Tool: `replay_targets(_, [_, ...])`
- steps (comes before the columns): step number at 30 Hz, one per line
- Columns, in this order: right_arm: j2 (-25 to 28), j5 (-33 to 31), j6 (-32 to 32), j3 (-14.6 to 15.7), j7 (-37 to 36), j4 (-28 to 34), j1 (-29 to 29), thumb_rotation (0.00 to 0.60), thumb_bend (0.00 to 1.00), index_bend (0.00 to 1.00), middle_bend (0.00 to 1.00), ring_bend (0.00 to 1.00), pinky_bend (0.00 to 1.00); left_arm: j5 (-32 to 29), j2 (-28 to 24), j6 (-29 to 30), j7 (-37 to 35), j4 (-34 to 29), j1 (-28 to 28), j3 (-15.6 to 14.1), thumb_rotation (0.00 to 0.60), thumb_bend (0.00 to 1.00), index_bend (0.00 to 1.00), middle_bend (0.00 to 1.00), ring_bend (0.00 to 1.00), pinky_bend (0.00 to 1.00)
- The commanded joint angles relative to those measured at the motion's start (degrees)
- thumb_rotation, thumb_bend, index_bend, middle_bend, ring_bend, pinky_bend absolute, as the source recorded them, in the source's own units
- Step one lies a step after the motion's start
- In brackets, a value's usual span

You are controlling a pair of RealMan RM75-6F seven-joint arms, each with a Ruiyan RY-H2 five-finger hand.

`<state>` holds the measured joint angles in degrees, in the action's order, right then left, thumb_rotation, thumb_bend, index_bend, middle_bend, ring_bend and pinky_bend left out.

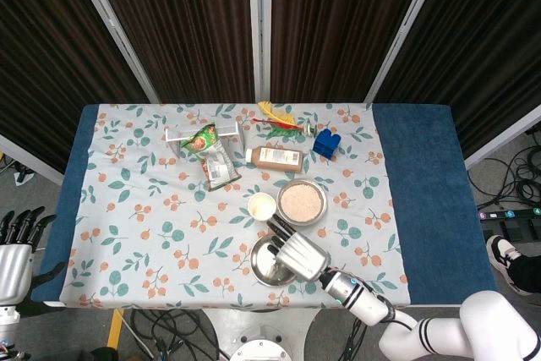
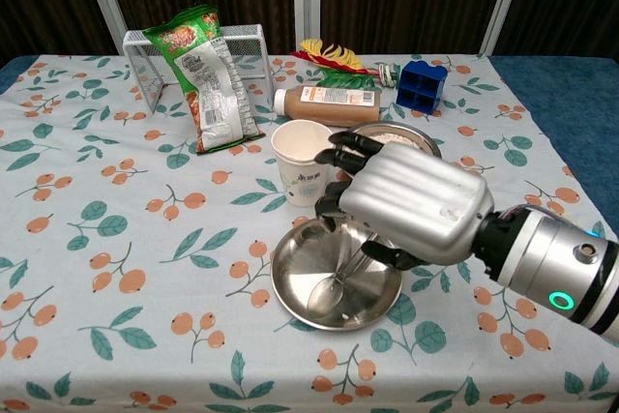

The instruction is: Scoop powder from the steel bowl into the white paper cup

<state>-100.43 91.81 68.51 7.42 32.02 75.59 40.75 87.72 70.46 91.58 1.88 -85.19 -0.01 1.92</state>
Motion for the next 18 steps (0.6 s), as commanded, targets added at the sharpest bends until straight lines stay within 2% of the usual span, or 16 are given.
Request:
replay_targets(1, [4.91, 2.1, 6.61, -1.08, -1.7, 3.66, -2.86, 0.6, 0.29, 0.36, 0.37, 0.06, 0.0, -0.05, 0.04, 0.02, -0.29, 0.24, 0.05, 0.01, 0.6, 0.02, 0.27, 0.22, 0.13, 0.06])
replay_targets(7, [18.75, -1.91, 17.85, -2.56, -9.29, 11.7, -11.54, 0.6, 0.29, 0.31, 0.35, 0.08, 0.0, -0.31, 0.56, -1.05, -0.83, 1.03, -0.54, 0.16, 0.6, 0.02, 0.27, 0.22, 0.13, 0.06])
replay_targets(12, [28.1, -5.94, 24.7, -1.25, -20.12, 15.8, -20.41, 0.6, 0.29, 0.1, 0.19, 0.02, 0.0, -0.3, 1.06, -1.74, -0.52, 1.06, -1.39, 0.62, 0.6, 0.02, 0.27, 0.22, 0.13, 0.06])
replay_targets(15, [31.74, -5.91, 27.31, 0.37, -28.92, 16.34, -24.82, 0.6, 0.29, 0.03, 0.14, 0.0, 0.0, -0.53, 1.04, -2.17, -0.08, 0.63, -1.76, 0.85, 0.6, 0.02, 0.27, 0.22, 0.13, 0.06])
replay_targets(18, [33.26, -5.43, 28.95, 0.63, -32.1, 15.83, -27.53, 0.6, 0.29, 0.02, 0.12, 0.0, 0.0, -0.55, 1.09, -2.59, 0.5, 0.11, -2.2, 1.01, 0.6, 0.02, 0.27, 0.22, 0.13, 0.06])
